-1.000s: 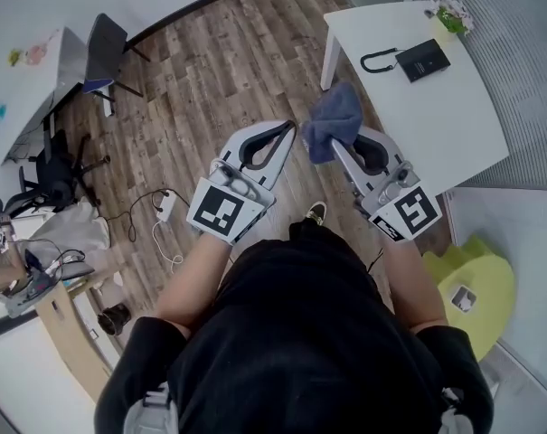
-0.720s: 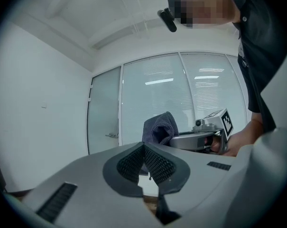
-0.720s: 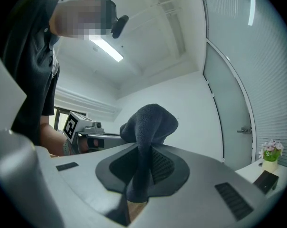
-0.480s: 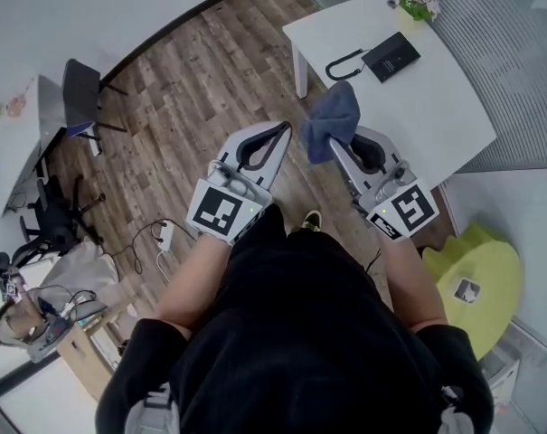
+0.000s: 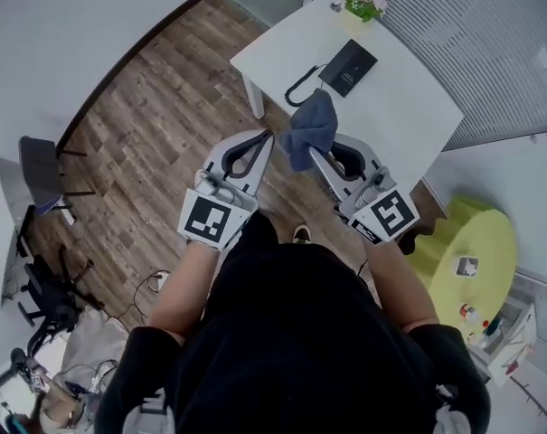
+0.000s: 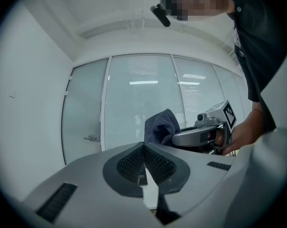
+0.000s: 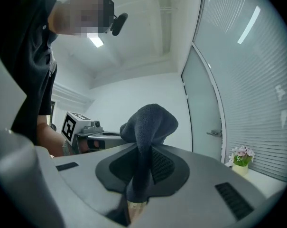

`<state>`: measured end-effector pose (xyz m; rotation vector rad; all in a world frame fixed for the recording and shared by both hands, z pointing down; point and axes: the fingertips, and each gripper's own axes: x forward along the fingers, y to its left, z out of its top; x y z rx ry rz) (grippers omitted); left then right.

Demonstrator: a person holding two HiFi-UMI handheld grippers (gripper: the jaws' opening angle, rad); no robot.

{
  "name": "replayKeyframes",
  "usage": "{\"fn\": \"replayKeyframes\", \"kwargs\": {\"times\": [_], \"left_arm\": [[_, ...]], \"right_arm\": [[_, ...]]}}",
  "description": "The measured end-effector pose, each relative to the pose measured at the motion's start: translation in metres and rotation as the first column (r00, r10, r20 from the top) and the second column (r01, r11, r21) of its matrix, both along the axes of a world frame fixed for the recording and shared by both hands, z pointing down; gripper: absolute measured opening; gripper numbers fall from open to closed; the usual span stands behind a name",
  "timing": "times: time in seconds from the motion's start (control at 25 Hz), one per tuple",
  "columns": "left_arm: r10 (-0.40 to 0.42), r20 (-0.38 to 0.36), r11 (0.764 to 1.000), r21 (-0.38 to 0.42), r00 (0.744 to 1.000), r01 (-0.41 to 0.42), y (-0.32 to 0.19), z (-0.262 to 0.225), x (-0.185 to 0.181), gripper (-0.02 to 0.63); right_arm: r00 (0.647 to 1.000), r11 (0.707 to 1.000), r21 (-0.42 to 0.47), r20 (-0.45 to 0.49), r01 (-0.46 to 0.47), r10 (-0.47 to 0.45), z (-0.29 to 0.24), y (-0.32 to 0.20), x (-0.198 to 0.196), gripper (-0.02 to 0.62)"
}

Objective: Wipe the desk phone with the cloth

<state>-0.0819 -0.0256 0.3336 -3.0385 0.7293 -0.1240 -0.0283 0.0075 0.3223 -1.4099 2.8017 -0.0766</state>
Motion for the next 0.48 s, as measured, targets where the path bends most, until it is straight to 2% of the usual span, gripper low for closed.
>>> {"fn": "replayKeyframes", "kwargs": {"times": [0.24, 0.48], "left_arm": [[0.133, -0.011, 0.991, -0.001, 0.991, -0.133, -0.049, 0.001, 0.009, 0.009], [0.275, -0.030, 0.961, -0.024, 0.961, -0.276, -0.084, 0.006, 0.021, 0.009]], "right_arm": [[0.989, 0.989, -0.008, -0.001, -0.148, 0.148, 0.004, -0.042, 0.005, 0.061], [0.955, 0.955, 0.002, -0.016, -0.295, 0.295, 0.007, -0.074, 0.010, 0.063]]}}
